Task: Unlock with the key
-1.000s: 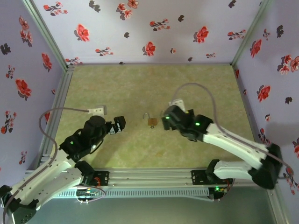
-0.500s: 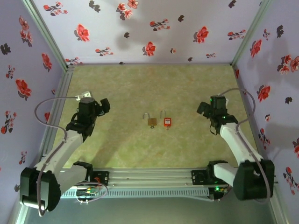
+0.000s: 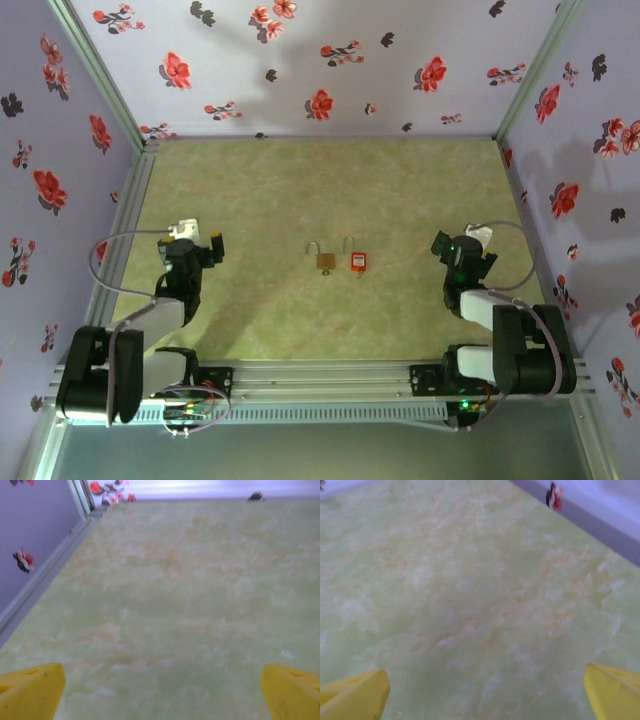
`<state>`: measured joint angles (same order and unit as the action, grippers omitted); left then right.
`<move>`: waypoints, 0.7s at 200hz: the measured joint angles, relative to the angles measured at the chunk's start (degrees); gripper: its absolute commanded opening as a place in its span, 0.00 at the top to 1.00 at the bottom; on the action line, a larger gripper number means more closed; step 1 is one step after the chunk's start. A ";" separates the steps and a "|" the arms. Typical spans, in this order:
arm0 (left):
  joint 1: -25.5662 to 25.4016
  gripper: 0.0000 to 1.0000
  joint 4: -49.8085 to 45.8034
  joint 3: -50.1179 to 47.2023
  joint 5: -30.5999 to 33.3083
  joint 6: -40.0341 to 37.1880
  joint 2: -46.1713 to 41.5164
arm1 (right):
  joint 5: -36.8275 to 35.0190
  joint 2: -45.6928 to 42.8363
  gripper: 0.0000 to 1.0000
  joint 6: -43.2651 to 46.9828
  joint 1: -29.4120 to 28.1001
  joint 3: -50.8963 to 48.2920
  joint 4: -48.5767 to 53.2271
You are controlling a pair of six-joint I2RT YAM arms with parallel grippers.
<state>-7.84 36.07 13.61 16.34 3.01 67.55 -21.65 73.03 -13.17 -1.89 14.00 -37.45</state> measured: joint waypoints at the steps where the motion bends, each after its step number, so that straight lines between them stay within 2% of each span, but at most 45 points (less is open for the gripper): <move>1: 0.15 0.00 0.48 -0.28 -0.22 -0.07 0.24 | -0.11 0.02 0.01 0.20 -0.13 -0.15 -0.57; 22: 1.53 0.00 7.48 -1.55 -2.95 -2.19 5.84 | -1.33 2.99 0.01 2.73 -1.64 -2.36 -11.74; 38: 2.73 0.00 12.92 -0.87 -4.59 -3.19 11.28 | -1.64 10.56 0.01 4.81 -2.25 -3.74 -22.82; 50: 3.48 0.00 17.70 0.44 -5.16 -3.74 17.27 | -1.60 15.06 0.01 6.58 -2.86 -4.09 -26.51; 71: 4.83 0.00 15.37 4.33 -7.74 -3.85 21.24 | -1.42 14.58 0.01 7.87 -3.69 -2.99 -25.11; 104: 8.76 0.00 14.45 9.14 -11.21 -2.95 21.20 | -0.83 16.06 0.01 7.02 -1.64 6.69 -19.15; 140: 9.03 0.00 13.94 9.22 -12.70 -2.56 21.20 | -0.46 16.02 0.01 6.75 -0.46 6.88 -16.87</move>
<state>1.19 50.02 22.83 3.64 0.45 88.75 -22.11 89.06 -6.42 -2.35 20.88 -54.33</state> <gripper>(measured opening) 0.997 0.993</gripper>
